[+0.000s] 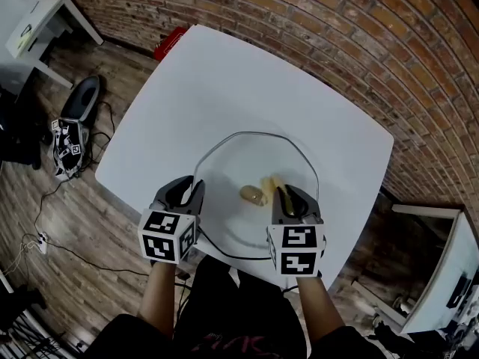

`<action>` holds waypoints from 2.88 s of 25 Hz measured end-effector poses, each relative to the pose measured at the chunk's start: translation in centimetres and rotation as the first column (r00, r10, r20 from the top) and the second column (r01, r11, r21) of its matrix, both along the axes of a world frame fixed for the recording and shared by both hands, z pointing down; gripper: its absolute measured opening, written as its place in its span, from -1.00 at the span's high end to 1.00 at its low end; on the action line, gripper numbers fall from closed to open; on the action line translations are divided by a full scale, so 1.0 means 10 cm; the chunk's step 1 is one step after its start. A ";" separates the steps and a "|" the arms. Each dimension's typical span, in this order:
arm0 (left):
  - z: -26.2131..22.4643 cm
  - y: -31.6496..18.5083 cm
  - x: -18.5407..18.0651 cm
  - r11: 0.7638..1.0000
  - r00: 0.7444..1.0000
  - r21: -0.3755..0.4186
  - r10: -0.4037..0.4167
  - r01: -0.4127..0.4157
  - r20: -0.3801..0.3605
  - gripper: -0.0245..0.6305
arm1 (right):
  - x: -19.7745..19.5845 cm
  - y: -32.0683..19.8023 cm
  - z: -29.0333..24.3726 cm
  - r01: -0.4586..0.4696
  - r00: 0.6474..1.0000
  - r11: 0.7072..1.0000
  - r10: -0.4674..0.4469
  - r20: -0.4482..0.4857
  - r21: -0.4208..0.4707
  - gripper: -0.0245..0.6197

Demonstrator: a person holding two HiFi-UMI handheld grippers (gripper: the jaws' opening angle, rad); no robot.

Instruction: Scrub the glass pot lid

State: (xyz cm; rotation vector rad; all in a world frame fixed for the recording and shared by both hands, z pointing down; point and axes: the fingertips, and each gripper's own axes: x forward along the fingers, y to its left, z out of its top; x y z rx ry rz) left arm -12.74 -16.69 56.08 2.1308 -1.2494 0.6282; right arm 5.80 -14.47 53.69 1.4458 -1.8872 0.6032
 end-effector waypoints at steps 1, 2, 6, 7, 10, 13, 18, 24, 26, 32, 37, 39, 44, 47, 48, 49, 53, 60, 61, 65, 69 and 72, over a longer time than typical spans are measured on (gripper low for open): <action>0.00 0.00 0.00 1.000 1.000 0.001 0.001 -0.001 0.001 0.64 | 0.10 0.00 0.00 -0.012 1.000 1.000 0.012 -0.021 0.001 0.75; 0.00 0.00 0.01 1.000 1.000 0.001 0.001 -0.001 0.001 0.64 | 0.21 -0.01 -0.01 -0.028 0.999 1.000 0.028 -0.038 0.003 0.75; 0.01 0.00 0.01 1.000 1.000 0.003 0.001 -0.001 -0.003 0.64 | 0.47 -0.02 -0.04 -0.100 0.993 0.995 0.101 -0.057 0.012 0.75; 0.01 0.00 0.01 1.000 1.000 0.004 0.002 -0.002 -0.003 0.64 | 0.46 -0.02 -0.06 -0.101 0.993 0.995 0.102 -0.052 0.017 0.75; 0.01 0.00 0.01 1.000 1.000 0.003 0.004 -0.004 -0.003 0.64 | 0.24 -0.01 -0.20 -0.067 0.998 0.997 0.067 0.012 0.048 0.75; 0.00 0.01 0.00 1.000 1.000 0.003 0.002 -0.002 -0.004 0.64 | -0.24 0.12 -0.27 0.026 0.994 0.999 -0.030 0.106 0.039 0.75; 0.00 -0.01 0.00 1.000 1.000 0.007 0.005 -0.005 -0.001 0.64 | -1.04 0.48 -0.23 0.201 0.957 0.980 -0.195 0.213 -0.007 0.75; 0.01 -0.02 -0.01 1.000 1.000 0.012 0.005 -0.005 0.007 0.64 | -1.07 0.60 -0.07 0.235 0.957 0.971 -0.222 0.187 -0.049 0.75; 0.01 -0.01 -0.01 1.000 1.000 0.011 0.002 -0.002 0.005 0.64 | -0.92 0.59 0.00 0.217 0.968 0.974 -0.205 0.141 -0.070 0.75; 0.00 -0.03 0.00 1.000 1.000 0.009 0.000 0.000 0.008 0.64 | -0.43 0.55 0.06 0.129 0.991 0.986 -0.124 0.053 -0.102 0.75; 0.00 -0.03 0.01 1.000 1.000 0.009 -0.003 0.003 0.011 0.64 | -0.10 0.54 0.06 0.059 0.998 0.992 -0.058 0.018 -0.109 0.75; 0.00 -0.04 0.01 1.000 1.000 0.010 -0.005 0.005 0.012 0.64 | 0.02 0.54 0.06 0.035 0.999 0.994 -0.035 0.004 -0.107 0.75; 0.00 -0.04 0.02 1.000 1.000 0.016 -0.009 0.009 0.010 0.64 | 0.27 0.50 0.04 -0.019 0.999 0.996 0.017 -0.029 -0.091 0.75; 0.00 -0.03 0.01 1.000 1.000 0.019 -0.011 0.011 0.009 0.64 | 0.25 0.49 -0.01 -0.017 1.000 0.998 0.017 -0.009 -0.068 0.75; 0.00 -0.03 0.00 1.000 1.000 0.022 -0.013 0.012 0.011 0.64 | 0.23 0.49 -0.03 -0.016 1.000 0.999 0.016 0.005 -0.052 0.75; -0.01 -0.04 -0.01 1.000 1.000 0.027 -0.015 0.014 0.014 0.64 | 0.20 0.48 -0.07 -0.016 1.000 0.999 0.017 0.018 -0.032 0.75; -0.17 -0.11 -0.05 0.997 1.000 0.069 -0.022 0.020 0.021 0.64 | 0.20 0.41 -0.22 -0.030 0.998 0.999 0.028 0.048 0.045 0.75; -0.79 -0.20 0.09 0.978 1.000 0.207 0.012 -0.015 0.018 0.70 | 0.29 0.21 -0.81 -0.076 0.994 0.968 0.054 0.095 0.239 0.75; -0.89 -0.22 0.13 0.974 1.000 0.225 0.019 -0.022 0.016 0.72 | 0.29 0.17 -0.92 -0.082 0.993 0.959 0.055 0.105 0.272 0.75; -1.37 -0.29 0.30 0.944 0.998 0.325 0.057 -0.057 0.011 0.80 | 0.34 0.04 -1.40 -0.113 0.989 0.913 0.066 0.132 0.392 0.75; -1.89 -0.45 0.50 0.889 0.996 0.448 0.089 -0.091 0.025 0.84 | 0.44 -0.12 -1.80 -0.144 0.985 0.855 0.076 0.154 0.498 0.75; -2.23 -0.45 0.63 0.858 0.995 0.505 0.102 -0.098 0.020 0.85 | 0.50 -0.12 -2.09 -0.154 0.984 0.828 0.078 0.161 0.539 0.75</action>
